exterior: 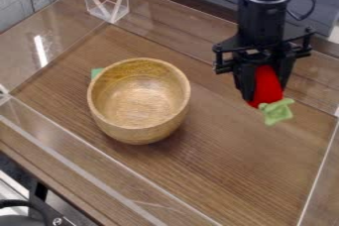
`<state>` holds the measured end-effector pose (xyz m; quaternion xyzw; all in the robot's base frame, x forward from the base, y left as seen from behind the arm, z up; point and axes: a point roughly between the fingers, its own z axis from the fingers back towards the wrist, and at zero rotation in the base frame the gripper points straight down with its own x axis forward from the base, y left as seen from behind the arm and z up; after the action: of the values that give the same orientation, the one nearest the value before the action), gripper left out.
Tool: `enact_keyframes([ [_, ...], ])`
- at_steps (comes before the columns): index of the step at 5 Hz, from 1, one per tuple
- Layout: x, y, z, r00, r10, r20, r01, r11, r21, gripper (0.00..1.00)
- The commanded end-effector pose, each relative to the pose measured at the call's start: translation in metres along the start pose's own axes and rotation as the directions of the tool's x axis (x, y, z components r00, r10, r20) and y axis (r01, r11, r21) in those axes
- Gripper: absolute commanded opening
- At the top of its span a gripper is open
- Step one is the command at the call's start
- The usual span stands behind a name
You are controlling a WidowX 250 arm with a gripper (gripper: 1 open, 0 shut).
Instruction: Move the red object to the left side of the table
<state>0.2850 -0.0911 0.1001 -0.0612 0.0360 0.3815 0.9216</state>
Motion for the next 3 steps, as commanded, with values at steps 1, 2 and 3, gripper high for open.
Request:
enact_keyframes([
  [1,-0.004,-0.008,0.010,0.998,-0.055,0.022,0.055,0.998,-0.025,0.00],
  [2,-0.010,-0.008,0.006,0.995,-0.096,0.016,0.096,0.995,-0.012,0.00],
  [3,-0.013,0.000,-0.010,0.999,-0.046,0.022,0.046,0.999,-0.009,0.00],
])
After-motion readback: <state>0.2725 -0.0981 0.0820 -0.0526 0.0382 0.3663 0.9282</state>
